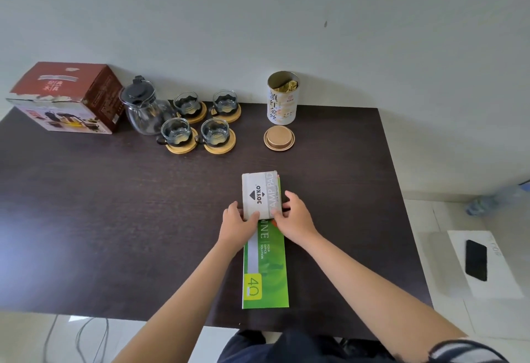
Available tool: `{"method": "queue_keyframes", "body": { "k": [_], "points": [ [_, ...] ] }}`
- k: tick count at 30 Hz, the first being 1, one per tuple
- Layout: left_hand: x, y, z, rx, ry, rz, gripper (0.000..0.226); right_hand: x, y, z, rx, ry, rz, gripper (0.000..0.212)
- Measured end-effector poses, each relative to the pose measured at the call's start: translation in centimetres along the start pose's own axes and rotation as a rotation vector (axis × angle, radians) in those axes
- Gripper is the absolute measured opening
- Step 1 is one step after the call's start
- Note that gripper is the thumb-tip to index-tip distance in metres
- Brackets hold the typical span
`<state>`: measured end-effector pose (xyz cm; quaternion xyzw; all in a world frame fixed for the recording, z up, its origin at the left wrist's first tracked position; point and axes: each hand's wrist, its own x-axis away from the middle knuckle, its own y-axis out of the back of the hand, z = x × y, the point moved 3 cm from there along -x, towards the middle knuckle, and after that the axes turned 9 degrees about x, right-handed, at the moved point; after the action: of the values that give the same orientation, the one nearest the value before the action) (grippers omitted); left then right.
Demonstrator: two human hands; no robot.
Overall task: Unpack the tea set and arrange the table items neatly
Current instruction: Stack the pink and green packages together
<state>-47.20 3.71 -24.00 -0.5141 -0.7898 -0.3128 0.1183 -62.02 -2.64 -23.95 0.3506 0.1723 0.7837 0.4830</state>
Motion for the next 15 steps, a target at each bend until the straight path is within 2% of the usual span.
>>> {"method": "queue_keyframes", "body": {
  "k": [4,9,12,15],
  "points": [
    [4.1,0.4,2.5,0.022,-0.137,0.077,0.083,5.8,-1.0,-1.8,-0.034,0.16,0.081,0.094],
    [8.9,1.2,6.9,-0.018,-0.289,0.224,0.087,11.0,-2.2,-5.5,0.212,0.35,0.175,0.114],
    [10.0,1.6,8.5,-0.129,-0.429,0.309,0.1,11.7,-2.7,-6.6,0.357,0.424,0.211,0.114],
    [10.1,1.7,9.4,-0.284,-0.559,0.334,0.107,11.9,-3.0,-7.1,0.362,0.459,0.139,0.101]
  ]
}}
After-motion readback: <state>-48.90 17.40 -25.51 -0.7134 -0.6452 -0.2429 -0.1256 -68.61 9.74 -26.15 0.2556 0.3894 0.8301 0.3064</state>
